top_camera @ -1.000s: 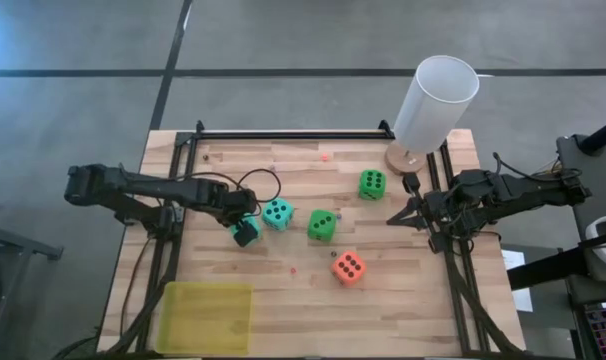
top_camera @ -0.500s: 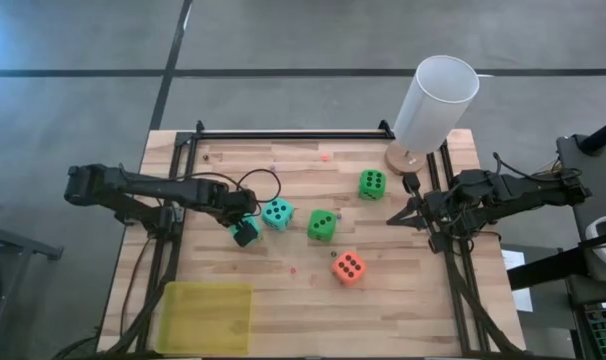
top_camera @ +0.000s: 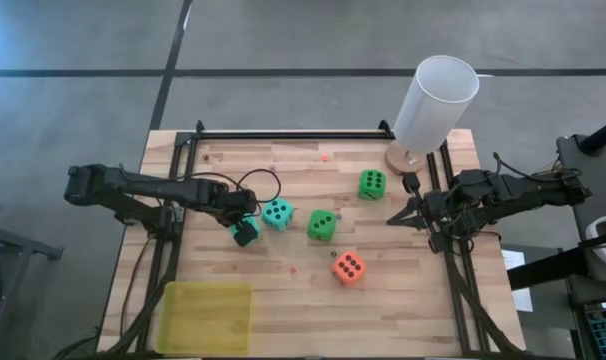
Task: Pick & Place Dice
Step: Put the left large blue dice into the yellow bin
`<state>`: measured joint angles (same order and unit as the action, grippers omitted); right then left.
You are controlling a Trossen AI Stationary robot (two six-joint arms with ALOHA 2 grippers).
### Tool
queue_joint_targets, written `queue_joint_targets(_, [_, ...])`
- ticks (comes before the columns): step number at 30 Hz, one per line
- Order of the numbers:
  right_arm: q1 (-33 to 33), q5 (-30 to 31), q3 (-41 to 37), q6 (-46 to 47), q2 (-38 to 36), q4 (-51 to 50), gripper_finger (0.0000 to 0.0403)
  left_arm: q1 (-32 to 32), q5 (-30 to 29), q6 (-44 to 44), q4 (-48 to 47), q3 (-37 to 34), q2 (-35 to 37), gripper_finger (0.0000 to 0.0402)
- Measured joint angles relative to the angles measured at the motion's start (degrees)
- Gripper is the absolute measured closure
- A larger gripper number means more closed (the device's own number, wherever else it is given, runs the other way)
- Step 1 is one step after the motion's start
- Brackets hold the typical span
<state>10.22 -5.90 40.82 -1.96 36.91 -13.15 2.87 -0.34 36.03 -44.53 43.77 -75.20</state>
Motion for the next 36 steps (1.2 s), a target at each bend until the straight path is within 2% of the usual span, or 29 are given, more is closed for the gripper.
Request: queue_joint_targets(36, [0.0, 0.0, 0.0, 0.0, 0.0, 0.0, 0.0394, 0.0, -0.2, -0.2, -1.3, 1.2, 0.0, 0.0047])
